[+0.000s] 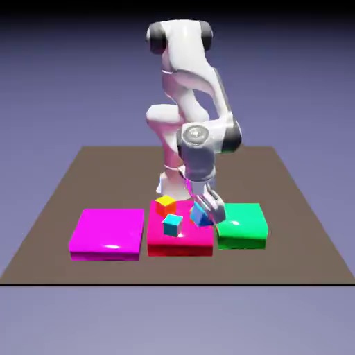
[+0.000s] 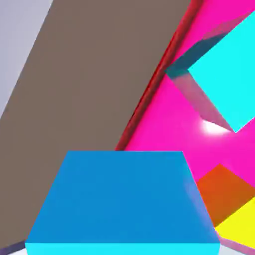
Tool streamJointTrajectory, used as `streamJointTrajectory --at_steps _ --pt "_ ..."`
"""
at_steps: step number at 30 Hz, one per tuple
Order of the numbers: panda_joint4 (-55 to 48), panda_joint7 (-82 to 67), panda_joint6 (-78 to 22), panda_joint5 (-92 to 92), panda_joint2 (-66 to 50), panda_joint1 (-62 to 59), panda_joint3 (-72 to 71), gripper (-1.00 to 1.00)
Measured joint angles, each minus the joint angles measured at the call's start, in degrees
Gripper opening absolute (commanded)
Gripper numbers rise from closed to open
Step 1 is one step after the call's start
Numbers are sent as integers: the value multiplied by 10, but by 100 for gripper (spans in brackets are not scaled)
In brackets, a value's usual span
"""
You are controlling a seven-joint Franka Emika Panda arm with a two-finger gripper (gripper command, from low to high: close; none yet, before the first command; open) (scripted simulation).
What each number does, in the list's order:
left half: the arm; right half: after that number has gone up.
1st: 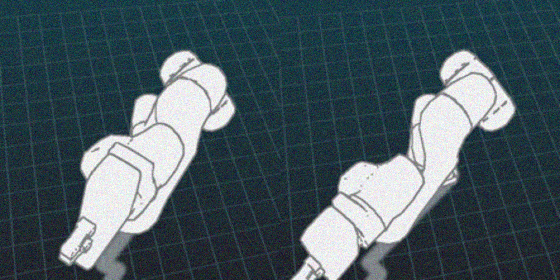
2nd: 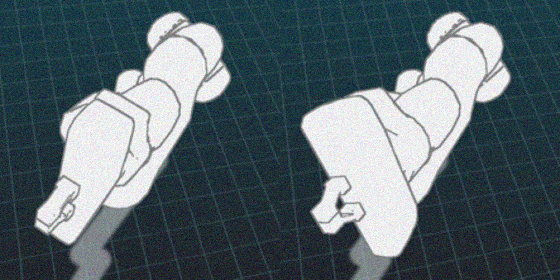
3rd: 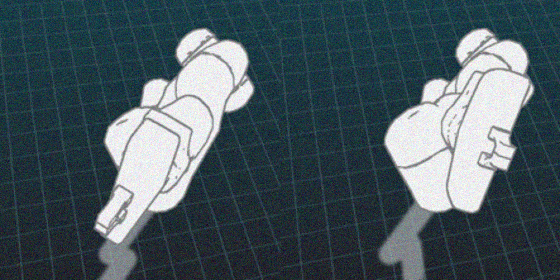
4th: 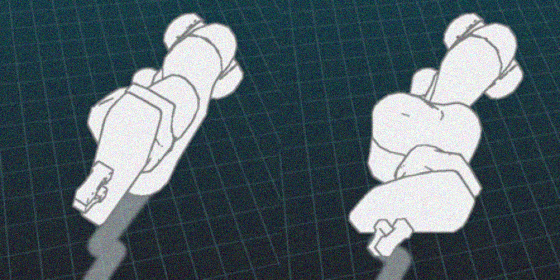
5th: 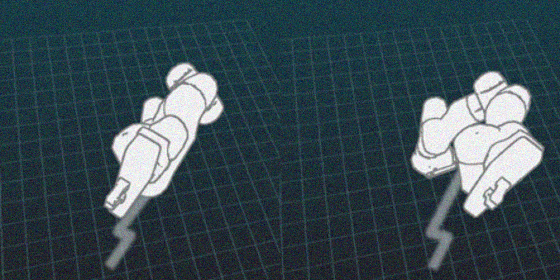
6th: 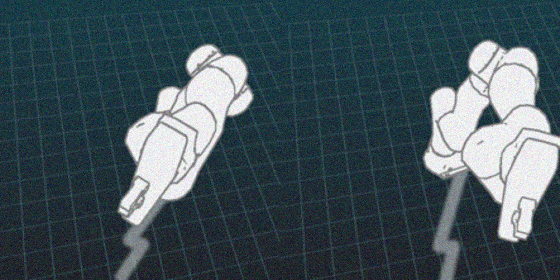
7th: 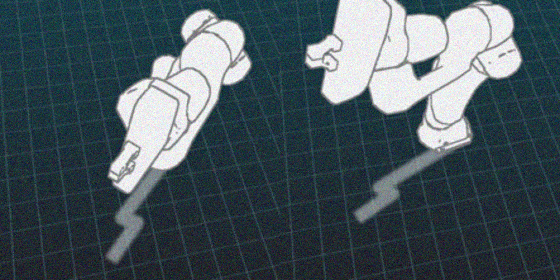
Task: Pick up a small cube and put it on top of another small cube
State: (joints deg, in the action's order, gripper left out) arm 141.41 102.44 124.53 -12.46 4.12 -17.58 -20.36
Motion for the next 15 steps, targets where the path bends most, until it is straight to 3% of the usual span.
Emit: streamJointTrajectory --at_steps 10,15 --pt "142 -227 -110 -59 208 -6 190 -100" --pt "191 -244 -28 -72 169 4 203 -100"
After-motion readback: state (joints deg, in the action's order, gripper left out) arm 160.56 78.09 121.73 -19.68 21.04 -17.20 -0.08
